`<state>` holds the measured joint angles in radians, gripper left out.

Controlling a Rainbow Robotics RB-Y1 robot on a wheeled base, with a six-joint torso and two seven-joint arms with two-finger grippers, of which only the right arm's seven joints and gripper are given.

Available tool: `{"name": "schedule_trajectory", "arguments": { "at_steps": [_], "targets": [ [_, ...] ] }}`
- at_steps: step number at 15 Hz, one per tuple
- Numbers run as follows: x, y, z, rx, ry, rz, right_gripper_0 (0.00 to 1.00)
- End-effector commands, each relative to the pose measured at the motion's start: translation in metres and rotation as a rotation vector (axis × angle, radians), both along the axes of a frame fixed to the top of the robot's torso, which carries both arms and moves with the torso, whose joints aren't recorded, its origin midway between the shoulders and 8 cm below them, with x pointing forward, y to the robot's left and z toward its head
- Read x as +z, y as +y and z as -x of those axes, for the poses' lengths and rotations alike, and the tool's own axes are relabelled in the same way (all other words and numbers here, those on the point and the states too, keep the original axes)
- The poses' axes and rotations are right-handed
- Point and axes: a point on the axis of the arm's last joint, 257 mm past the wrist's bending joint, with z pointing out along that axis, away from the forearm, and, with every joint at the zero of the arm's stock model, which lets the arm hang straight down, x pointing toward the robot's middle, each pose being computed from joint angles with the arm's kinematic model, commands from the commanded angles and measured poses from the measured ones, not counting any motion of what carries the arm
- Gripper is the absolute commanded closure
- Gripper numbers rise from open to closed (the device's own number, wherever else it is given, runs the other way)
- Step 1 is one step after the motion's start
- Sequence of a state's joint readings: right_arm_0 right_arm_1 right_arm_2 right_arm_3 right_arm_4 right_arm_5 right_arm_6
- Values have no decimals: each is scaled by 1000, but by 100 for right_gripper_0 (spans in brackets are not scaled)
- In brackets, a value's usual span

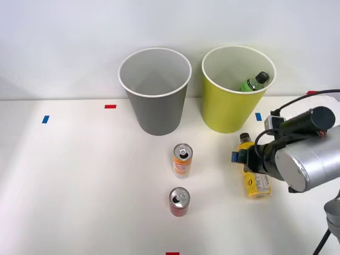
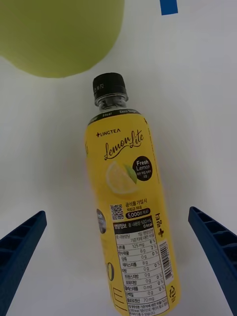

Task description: Put cans in the gray bin, plastic bottles in the light green bin

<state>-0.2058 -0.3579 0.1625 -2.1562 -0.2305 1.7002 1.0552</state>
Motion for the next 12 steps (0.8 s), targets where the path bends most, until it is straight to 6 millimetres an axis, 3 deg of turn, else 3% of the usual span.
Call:
{"name": "schedule_trajectory", "arguments": {
  "at_steps": [1, 7, 12],
  "targets": [
    [-7, 3, -19, -10, 44, -5, 0],
    [-15, -5, -30, -32, 72, 16, 0],
    [-36, -10, -47, -63, 83, 25, 0]
  ]
}}
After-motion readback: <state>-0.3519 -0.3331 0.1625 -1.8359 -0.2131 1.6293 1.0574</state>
